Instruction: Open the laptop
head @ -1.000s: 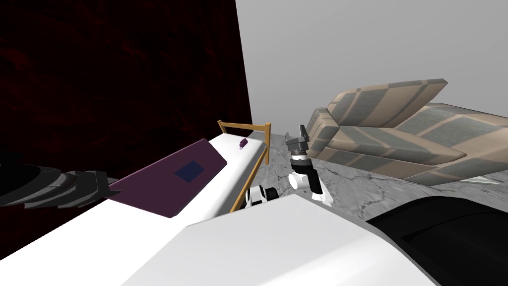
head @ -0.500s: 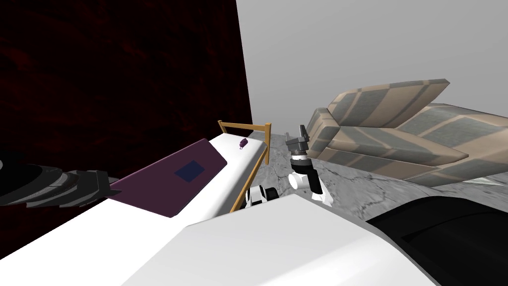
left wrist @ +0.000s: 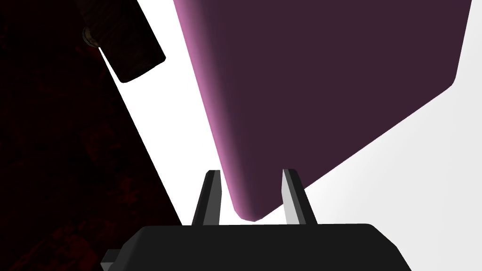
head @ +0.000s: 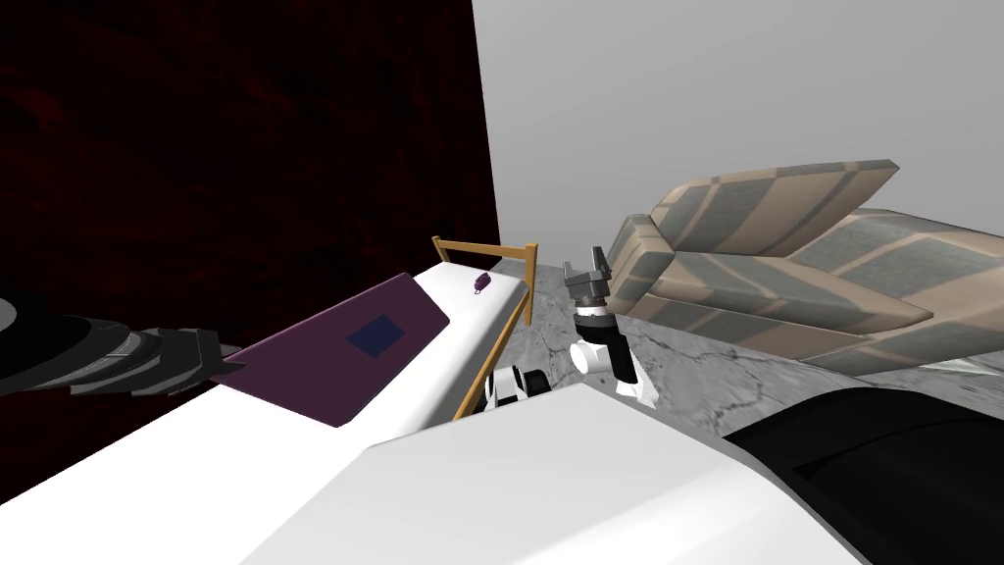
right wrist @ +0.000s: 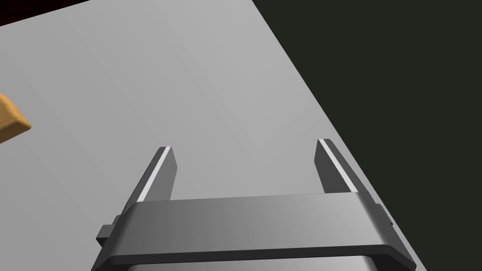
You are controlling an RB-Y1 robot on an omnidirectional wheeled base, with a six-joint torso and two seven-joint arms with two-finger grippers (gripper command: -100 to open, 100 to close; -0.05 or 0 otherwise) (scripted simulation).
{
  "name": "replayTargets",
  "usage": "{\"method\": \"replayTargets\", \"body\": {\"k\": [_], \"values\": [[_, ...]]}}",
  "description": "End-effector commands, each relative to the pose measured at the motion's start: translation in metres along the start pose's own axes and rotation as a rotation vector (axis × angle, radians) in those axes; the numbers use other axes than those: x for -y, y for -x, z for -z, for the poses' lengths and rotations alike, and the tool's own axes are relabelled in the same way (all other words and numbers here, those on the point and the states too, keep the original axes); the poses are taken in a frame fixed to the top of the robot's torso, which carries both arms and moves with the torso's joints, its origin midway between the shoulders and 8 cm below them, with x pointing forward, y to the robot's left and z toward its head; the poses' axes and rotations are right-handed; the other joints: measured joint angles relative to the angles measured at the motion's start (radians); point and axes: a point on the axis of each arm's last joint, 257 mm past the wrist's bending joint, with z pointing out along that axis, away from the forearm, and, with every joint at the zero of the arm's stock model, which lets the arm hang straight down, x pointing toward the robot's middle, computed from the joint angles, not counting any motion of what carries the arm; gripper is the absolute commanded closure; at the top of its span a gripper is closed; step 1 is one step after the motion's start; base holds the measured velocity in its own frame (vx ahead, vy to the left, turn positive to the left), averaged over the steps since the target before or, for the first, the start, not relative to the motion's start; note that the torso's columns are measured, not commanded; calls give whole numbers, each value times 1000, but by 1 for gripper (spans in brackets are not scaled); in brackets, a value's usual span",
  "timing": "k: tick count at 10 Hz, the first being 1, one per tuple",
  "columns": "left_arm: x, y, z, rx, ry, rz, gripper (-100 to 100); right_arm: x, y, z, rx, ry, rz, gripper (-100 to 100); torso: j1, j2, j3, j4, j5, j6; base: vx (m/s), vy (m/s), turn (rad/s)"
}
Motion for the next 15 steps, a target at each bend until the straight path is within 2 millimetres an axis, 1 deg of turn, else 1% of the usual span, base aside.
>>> {"method": "replayTargets", "body": {"k": [1,2,3,4,5,6,7,8,10,11,13,14,15], "values": [[5,-13,-17,-33,29,-30,100,0,0,0,0,0,0,0,0,0,-1,0,-2,-1,11,-34,117],[5,-14,-22,-37,49,-20,100,0,0,0,0,0,0,0,0,0,0,0,-1,1,3,-8,19],[4,-11,-25,-37,62,-4,100,0,0,0,0,0,0,0,-1,0,-1,-1,-1,3,-2,7,-28],[17,-21,-28,-53,34,-42,100,0,0,0,0,0,0,0,-1,0,-2,-2,0,4,10,-31,95],[19,-25,-29,-63,41,-56,100,0,0,0,0,0,0,0,-3,-1,-3,-2,-1,3,9,-30,102],[18,-25,-34,-64,61,-46,100,0,0,0,0,0,0,0,-3,-1,-3,-2,-1,4,4,-12,35],[16,-21,-38,-63,78,-27,100,0,0,0,0,0,0,0,-3,-1,-3,-2,0,6,0,0,0],[29,-30,-41,-75,53,-69,100,0,0,0,0,0,0,0,-3,-2,-2,-2,0,3,10,-31,102],[31,-37,-44,-83,71,-77,100,0,0,0,0,0,0,0,-2,-1,-3,-2,-2,5,6,-18,61],[29,-34,-47,-83,83,-63,100,0,0,0,0,0,0,0,-3,-2,-3,-2,-2,7,0,0,0],[25,-26,-54,-81,112,-33,100,0,0,0,0,0,0,0,-3,-2,-4,-3,-1,5,-3,9,-21],[38,-37,-56,-91,89,-77,100,0,0,0,0,0,0,0,-3,-2,-3,-3,0,2,14,-44,139],[39,-39,-57,-96,97,-84,100,0,0,0,0,0,0,0,-4,-2,-2,-2,-2,0,12,-38,117]]}}
